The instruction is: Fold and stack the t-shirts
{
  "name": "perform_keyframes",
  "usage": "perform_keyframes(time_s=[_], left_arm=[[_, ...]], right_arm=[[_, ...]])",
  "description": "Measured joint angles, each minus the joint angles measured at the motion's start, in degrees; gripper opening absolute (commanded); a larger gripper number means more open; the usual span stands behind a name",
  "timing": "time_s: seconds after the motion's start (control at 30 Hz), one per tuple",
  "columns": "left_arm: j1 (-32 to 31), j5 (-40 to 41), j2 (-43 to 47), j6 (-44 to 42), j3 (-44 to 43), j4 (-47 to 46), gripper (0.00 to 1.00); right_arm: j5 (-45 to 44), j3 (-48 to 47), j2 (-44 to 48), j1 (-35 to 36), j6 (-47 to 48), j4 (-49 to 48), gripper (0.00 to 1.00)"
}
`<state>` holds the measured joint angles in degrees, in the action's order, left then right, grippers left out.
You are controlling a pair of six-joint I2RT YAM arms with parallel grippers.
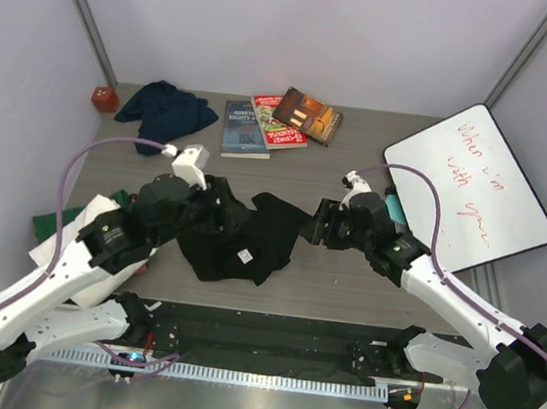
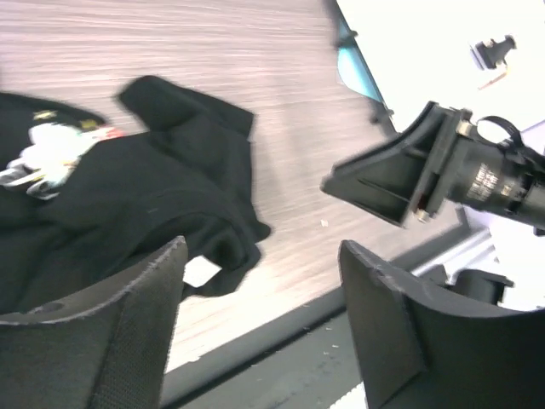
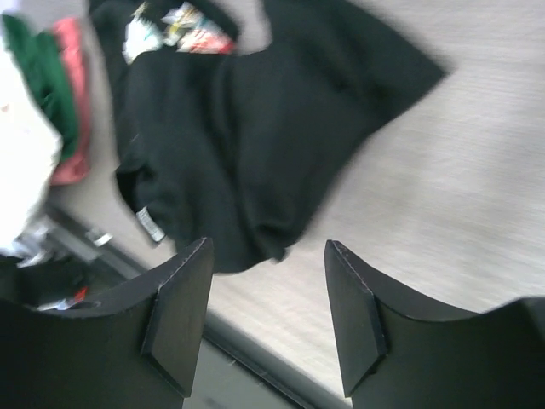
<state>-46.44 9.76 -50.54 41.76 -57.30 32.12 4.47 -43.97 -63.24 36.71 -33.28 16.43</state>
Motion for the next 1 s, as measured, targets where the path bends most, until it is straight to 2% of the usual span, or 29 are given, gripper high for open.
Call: perform_keyframes(time_s=[0.13, 0.37, 0.67, 0.8, 1.0], left_arm=[[0.15, 3.04, 3.87, 0.81, 4.57, 2.16, 0.67], [0.17, 3.19, 1.33, 2.93, 13.14, 3.98, 0.65], [0.17, 2.16, -5.27, 2.78, 13.62, 0.98, 0.61], [0.17, 1.99, -6.01, 2.64, 13.62, 0.61, 0.62], [0.17, 2.23, -4.55, 2.29, 13.62, 0.31, 0.62]], right_arm=[[4.24, 3.91, -0.13, 2.25, -3.93, -4.24, 0.60], [7.76, 8.07, -0.74, 3.96, -9.14, -8.07, 0.61], [8.24, 12.48, -2.32, 8.90, -17.97, -17.25, 0.61], [6.97, 12.48, -6.03, 11.78, -18.99, -19.98, 0.61], [5.38, 11.91, -10.12, 12.20, -18.49, -19.65, 0.61]])
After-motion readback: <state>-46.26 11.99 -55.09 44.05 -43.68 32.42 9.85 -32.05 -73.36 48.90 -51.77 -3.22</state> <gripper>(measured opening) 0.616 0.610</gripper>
